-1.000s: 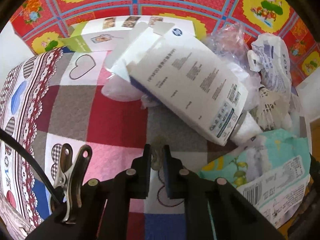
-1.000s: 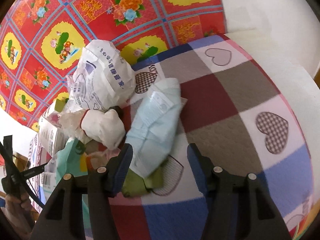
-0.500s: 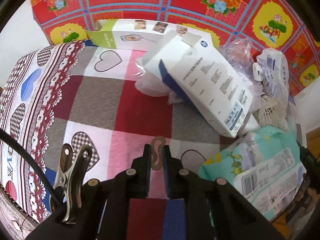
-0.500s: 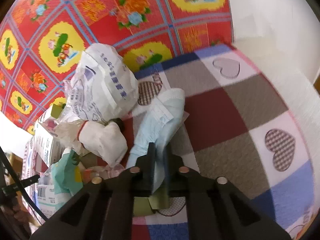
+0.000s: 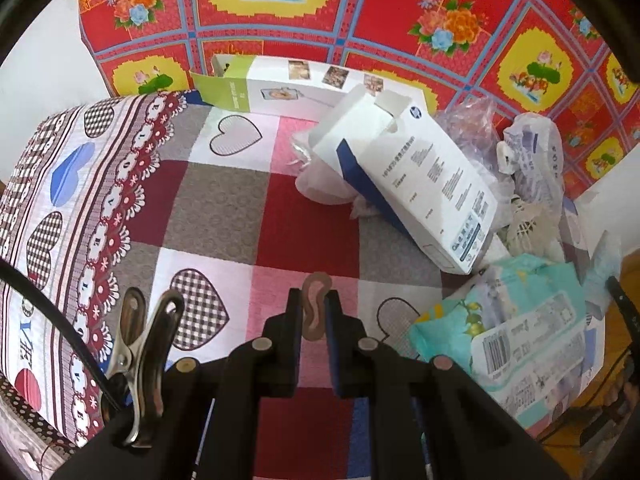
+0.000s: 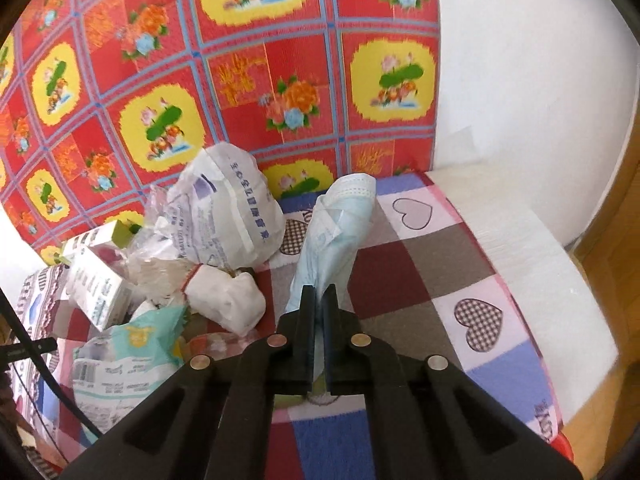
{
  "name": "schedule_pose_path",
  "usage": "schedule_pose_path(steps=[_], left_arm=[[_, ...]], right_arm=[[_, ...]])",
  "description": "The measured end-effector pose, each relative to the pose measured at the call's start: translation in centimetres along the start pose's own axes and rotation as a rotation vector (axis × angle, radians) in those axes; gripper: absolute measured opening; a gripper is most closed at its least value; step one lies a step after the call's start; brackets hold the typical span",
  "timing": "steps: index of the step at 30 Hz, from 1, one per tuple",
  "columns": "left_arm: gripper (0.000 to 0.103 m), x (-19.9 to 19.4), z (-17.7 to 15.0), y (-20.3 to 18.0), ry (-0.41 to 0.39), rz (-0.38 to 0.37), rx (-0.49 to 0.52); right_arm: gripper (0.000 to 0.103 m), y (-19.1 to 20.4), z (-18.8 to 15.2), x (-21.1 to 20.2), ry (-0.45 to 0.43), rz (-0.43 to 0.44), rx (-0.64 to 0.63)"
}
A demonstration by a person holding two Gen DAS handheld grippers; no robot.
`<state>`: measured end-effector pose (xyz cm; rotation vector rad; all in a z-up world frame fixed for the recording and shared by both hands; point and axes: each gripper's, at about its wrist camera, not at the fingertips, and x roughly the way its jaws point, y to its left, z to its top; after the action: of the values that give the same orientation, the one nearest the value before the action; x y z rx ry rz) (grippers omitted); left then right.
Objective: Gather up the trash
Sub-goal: 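Carry the mask and pink hook in both tools over the red bin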
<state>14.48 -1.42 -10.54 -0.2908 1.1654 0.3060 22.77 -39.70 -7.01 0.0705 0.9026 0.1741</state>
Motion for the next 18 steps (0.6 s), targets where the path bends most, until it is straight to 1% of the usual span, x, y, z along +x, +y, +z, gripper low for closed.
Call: schedule_pose_path(steps=[4, 12, 18], left_arm=[[0.011, -0.9, -0.1, 0.4, -0.024, -0.008, 0.022], [0.011, -2.4, 0.0, 0.6, -0.064, -0.032, 0.06], [0.011, -3.6, -0.2, 0.1, -0.087, -0.055, 0.099]], right_arm=[[0.004, 0.4, -0.5, -2.0, -0.02, -0.028, 0.016], [0.004, 0.5, -2.0, -6.1, -0.056, -0.037, 0.064], [0.004, 0.9, -3.2, -8.3, -0.102, -0.08, 0.078]])
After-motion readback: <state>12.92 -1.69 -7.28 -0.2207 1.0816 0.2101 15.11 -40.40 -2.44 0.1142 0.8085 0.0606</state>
